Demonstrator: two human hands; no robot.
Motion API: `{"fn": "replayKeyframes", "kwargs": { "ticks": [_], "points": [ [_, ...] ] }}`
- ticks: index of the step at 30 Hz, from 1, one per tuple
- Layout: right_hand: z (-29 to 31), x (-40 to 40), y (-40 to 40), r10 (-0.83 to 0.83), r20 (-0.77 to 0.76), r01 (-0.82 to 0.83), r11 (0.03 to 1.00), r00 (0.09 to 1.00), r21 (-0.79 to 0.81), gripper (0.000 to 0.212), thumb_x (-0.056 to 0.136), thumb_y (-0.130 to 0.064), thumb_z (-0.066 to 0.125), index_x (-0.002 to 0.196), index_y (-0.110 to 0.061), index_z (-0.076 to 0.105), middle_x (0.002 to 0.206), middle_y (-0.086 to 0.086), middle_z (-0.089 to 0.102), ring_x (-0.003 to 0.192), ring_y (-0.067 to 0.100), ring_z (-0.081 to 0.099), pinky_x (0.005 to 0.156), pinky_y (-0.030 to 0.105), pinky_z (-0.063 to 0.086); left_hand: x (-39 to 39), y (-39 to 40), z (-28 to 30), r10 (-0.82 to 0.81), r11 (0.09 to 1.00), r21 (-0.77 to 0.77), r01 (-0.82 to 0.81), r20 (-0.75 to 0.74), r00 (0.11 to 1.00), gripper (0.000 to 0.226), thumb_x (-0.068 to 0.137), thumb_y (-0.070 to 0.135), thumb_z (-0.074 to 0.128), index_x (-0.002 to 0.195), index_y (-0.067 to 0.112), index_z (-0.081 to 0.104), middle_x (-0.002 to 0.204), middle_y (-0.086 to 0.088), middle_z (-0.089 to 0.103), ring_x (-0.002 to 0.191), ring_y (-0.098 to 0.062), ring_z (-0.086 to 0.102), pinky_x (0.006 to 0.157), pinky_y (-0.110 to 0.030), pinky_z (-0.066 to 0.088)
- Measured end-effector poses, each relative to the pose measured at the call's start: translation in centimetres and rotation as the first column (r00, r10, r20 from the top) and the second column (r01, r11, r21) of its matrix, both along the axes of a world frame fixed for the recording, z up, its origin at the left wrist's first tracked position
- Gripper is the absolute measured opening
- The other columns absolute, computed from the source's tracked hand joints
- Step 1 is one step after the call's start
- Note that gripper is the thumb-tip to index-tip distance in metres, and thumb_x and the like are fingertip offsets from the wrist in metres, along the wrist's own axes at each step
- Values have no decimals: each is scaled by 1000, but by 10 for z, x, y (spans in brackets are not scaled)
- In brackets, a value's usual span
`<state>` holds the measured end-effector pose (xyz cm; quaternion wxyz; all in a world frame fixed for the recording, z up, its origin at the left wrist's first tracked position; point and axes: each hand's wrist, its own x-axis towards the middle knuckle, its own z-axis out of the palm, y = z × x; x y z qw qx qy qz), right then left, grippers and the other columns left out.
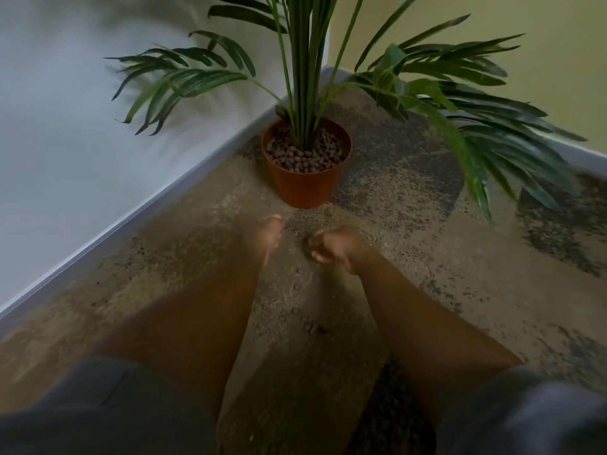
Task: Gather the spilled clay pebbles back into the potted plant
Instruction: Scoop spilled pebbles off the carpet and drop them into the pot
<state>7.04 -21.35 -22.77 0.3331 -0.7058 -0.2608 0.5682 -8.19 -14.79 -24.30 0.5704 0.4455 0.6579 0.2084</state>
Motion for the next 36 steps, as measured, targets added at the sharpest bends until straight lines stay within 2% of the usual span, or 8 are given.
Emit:
{"fn": "replayKeyframes", "kwargs": {
  "ticks": [3, 6, 10, 14, 19, 27, 31, 36],
  "points": [
    [-19, -9, -22, 354, 237, -333, 935, 905, -124, 16, 86, -5, 67, 101, -2, 71, 91, 14, 69, 74, 20, 61, 67, 29, 53, -11, -13, -21, -280, 960, -72, 270, -199, 939, 34, 96, 22, 46, 126, 10, 59, 112, -13, 62, 100, -24, 59, 95, -37, 49],
    [-30, -21, -35, 687, 354, -623, 725, 634, -292, 23, 83, -21, 74, 105, -12, 73, 100, 7, 69, 84, 18, 63, 77, 32, 54, -19, -33, -31, -573, 806, -93, 584, -370, 732, 19, 90, 19, 59, 103, 10, 69, 104, -11, 65, 93, -22, 59, 88, -36, 48],
    [-41, -30, -49, 713, 478, -699, 671, 514, -249, 38, 68, -38, 84, 100, -22, 72, 105, -2, 66, 98, 17, 62, 81, 25, 48, -20, -58, -41, -651, 708, -72, 703, -454, 609, 11, 74, 20, 68, 84, 25, 65, 94, 0, 66, 91, -18, 62, 76, -27, 47],
    [-48, -24, -59, 760, 519, -796, 563, 391, -225, 55, 52, -44, 91, 99, -28, 67, 109, -9, 52, 103, 14, 53, 83, 24, 45, -22, -65, -42, -737, 616, -180, 767, -474, 481, 50, 54, 20, 83, 96, 31, 57, 99, 2, 62, 85, -15, 62, 71, -27, 54],
    [-56, -15, -72, 736, 651, -847, 455, 183, -276, 83, 56, -58, 84, 129, -34, 52, 133, -4, 41, 121, 21, 44, 102, 32, 39, -26, -80, -42, -707, 548, -131, 826, -601, 374, 84, 41, 37, 90, 113, 32, 49, 112, 2, 49, 102, -20, 55, 83, -33, 50],
    [-64, -9, -101, 590, 735, -879, 477, 334, 18, 39, 86, -35, 70, 119, -17, 66, 119, 7, 48, 104, 21, 52, 87, 25, 44, -31, -97, -40, -653, 628, 54, 776, -506, 564, 60, 54, 23, 92, 103, 20, 57, 96, 2, 56, 87, -17, 58, 66, -23, 42],
    [-64, -14, -107, 546, 757, -866, 498, 358, 51, 32, 90, -32, 64, 119, -18, 67, 118, 5, 50, 102, 19, 53, 88, 31, 48, -30, -99, -35, -672, 585, 57, 809, -524, 523, 35, 63, 22, 87, 91, 19, 66, 81, 5, 65, 70, -8, 59, 58, -16, 41],
    [-67, -17, -105, 531, 755, -852, 518, 385, 70, 29, 90, -26, 64, 116, -14, 68, 113, 7, 51, 98, 21, 55, 84, 27, 45, -31, -103, -35, -643, 590, 81, 804, -555, 528, 32, 65, 26, 85, 90, 22, 64, 91, 1, 71, 74, -9, 59, 63, -19, 42]
  ]
}}
